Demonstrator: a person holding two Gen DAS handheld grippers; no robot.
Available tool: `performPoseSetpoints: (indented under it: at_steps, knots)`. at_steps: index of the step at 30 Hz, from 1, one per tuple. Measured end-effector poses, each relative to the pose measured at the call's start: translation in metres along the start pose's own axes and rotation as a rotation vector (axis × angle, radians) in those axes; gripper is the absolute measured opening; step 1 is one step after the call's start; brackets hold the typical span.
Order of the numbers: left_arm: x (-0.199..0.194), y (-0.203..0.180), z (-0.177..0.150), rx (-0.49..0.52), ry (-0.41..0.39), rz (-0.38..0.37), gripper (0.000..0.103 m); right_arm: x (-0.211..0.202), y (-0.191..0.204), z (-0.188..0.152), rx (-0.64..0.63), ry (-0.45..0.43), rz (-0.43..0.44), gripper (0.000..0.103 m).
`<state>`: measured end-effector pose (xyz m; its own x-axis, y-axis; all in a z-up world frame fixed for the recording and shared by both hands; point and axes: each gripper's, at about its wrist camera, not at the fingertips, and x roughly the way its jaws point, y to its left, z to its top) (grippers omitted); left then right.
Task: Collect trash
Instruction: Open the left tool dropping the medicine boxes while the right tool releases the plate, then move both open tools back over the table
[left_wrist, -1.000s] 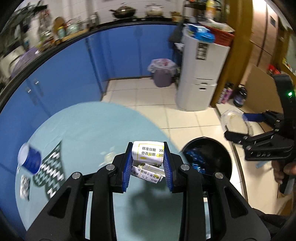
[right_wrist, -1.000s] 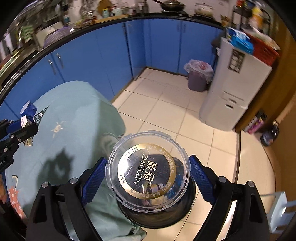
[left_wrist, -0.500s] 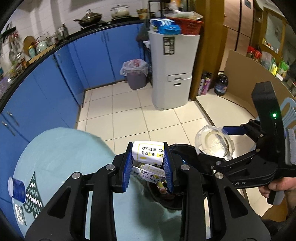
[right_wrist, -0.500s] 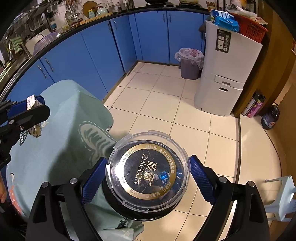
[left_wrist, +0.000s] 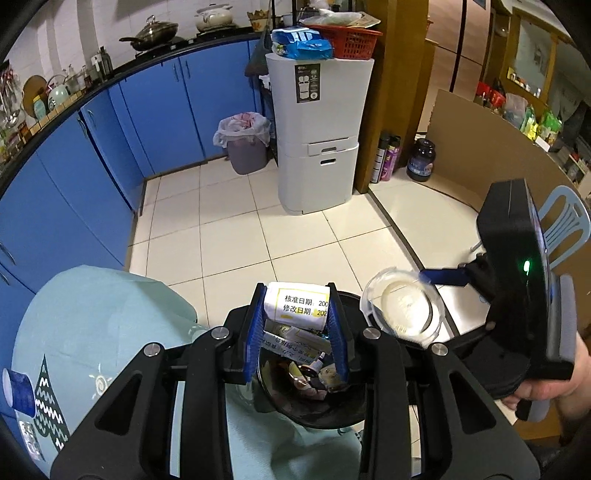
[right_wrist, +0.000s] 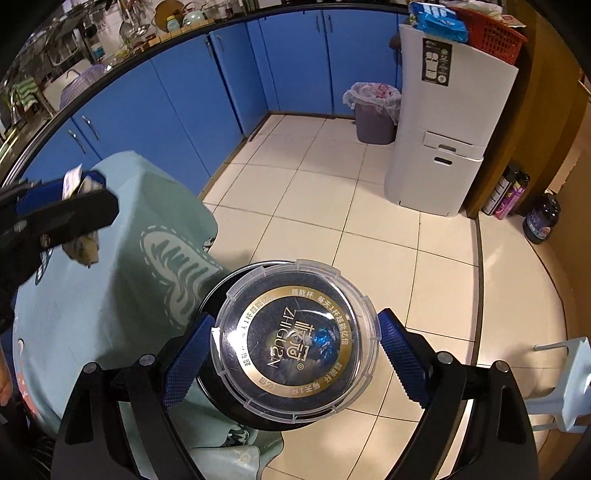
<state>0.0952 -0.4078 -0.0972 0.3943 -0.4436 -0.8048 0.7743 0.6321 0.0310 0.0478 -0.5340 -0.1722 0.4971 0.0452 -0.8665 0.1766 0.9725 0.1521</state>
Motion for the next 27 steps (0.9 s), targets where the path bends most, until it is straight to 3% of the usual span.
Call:
performPoseSetpoints:
  at_steps: [2,3,4,17,19,23,27]
  knots:
    - [0.001,0.002,0.0,-0.014,0.005,0.0,0.061,0.002,0.001,-0.001,-0.005,0.005,0.002,0.087]
    - [0.0,0.004,0.0,-0.028,-0.001,-0.003,0.081,0.003,0.001,-0.002,-0.007,0.007,0.002,0.087]
    - [-0.002,0.005,0.001,-0.039,-0.014,0.001,0.092,0.003,0.002,-0.002,-0.009,0.009,0.001,0.087]
    - [-0.026,0.058,-0.013,-0.181,-0.036,0.07,0.094,0.021,0.02,0.002,-0.04,0.047,0.057,0.088]
    - [-0.036,0.074,-0.021,-0.21,-0.042,0.094,0.094,0.025,0.026,0.002,-0.054,0.054,0.041,0.095]
    - [-0.056,0.114,-0.041,-0.298,-0.057,0.144,0.095,0.024,0.039,0.012,-0.069,0.047,0.038,0.095]
    - [-0.076,0.156,-0.068,-0.377,-0.066,0.221,0.095,0.019,0.077,0.028,-0.131,0.016,0.068,0.095]
